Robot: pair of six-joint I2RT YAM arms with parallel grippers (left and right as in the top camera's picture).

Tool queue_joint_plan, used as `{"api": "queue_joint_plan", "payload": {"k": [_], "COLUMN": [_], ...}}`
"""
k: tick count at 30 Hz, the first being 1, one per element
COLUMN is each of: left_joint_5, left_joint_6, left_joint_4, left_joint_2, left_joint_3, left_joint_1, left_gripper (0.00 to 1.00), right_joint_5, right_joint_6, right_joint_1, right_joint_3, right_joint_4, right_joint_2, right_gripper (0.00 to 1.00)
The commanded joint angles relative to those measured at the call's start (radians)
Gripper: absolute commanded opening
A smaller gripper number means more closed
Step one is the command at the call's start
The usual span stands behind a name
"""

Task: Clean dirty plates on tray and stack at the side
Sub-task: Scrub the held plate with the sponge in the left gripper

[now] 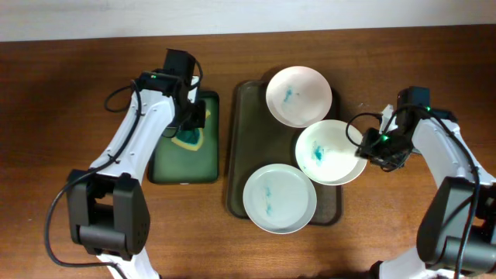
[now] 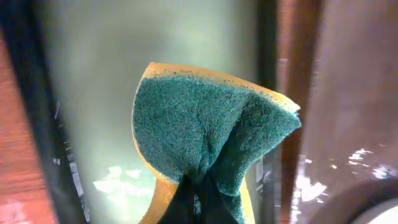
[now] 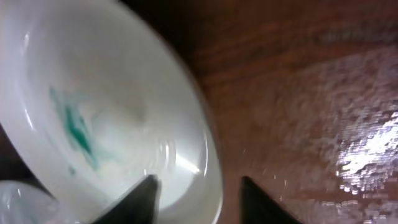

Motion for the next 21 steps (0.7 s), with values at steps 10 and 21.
{"api": "queue_joint_plan", "payload": {"k": [10,21], "left_joint_5": [0.327,0.384], "left_joint_6": [-0.155,-0.298], "left_joint_4": [0.236,0.459], "left_joint_2": [-0.029,0.116], "left_joint_3": [0.005,0.005], "left_joint_1": [-0.210,-0.449], "left_gripper": [0.00,0.00], "right_joint_5": [0.018,-0.015], "right_joint_6": [0.036,0.050], "right_joint_1": [0.031,0.033], "right_joint_3": [-0.049,-0.049], "right_joint_4": [0.133,0.085], "right_joint_2": [0.037,0.037], "right_gripper": [0.07,0.04]}}
